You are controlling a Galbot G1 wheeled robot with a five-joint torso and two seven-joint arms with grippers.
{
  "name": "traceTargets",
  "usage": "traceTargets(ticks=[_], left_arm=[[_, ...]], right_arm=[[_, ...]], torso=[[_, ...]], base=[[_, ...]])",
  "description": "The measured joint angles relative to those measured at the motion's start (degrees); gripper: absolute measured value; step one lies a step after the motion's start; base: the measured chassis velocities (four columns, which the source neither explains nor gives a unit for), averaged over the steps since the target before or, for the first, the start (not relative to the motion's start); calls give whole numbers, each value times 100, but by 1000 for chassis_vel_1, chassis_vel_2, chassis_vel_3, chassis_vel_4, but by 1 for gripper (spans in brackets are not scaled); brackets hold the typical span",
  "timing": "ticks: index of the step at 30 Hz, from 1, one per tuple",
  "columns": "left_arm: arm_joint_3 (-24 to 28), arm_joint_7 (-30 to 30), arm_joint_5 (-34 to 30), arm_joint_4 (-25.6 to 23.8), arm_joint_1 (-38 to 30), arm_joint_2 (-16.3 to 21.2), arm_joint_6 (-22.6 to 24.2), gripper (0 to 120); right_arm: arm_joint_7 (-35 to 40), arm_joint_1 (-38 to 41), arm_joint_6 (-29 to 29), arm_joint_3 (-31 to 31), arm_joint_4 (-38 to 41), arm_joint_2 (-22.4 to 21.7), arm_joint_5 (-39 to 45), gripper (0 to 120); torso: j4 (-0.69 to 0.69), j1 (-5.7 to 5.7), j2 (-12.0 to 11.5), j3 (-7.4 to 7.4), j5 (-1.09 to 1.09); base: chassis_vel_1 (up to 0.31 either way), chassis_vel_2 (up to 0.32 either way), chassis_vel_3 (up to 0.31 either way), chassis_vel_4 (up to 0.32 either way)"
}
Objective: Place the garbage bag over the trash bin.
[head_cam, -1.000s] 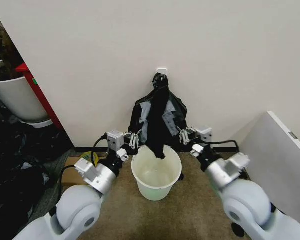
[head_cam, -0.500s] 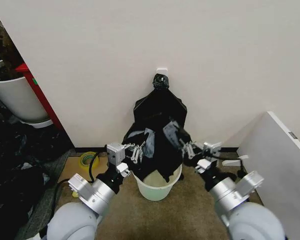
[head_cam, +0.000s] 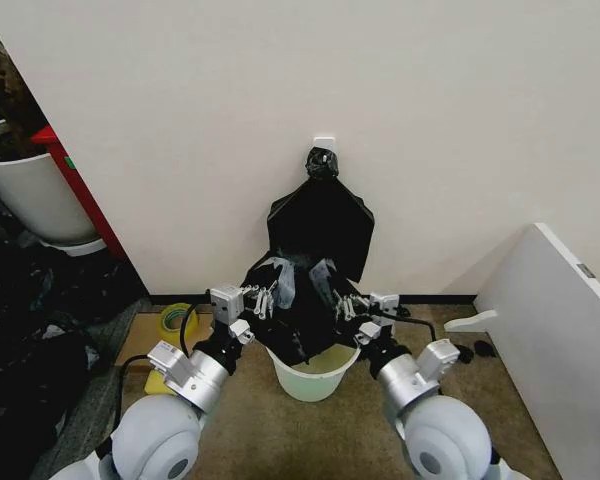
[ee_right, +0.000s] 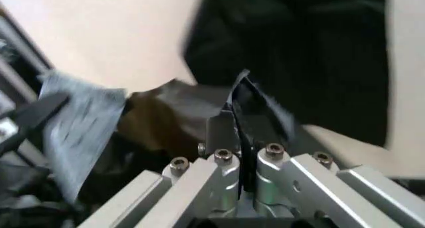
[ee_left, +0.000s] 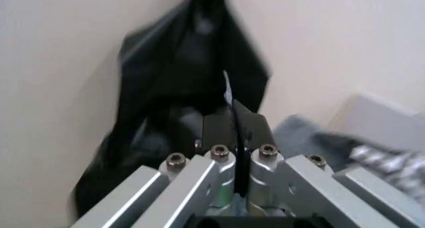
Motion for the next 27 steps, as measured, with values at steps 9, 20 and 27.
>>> traceTargets(ticks=[9,20,27], left_arm=[[311,-60,119,1020,-272,-599,-42,0],[653,-161,175,1140,-298,-887,101,0],[270,-574,174,931,125,-775,296,0]], right_arm=[[410,-309,233,348,-567,94,-100,0],[562,-699,1,723,-406,-16,-110,0],[777,-823,-159,869,-746,65,-243,0]], torso=[[0,0,0,0,1],[-1,0,0,-1,1],[0,0,0,-1,1]], base=[[0,0,0,0],[0,0,0,0],[0,0,0,0]])
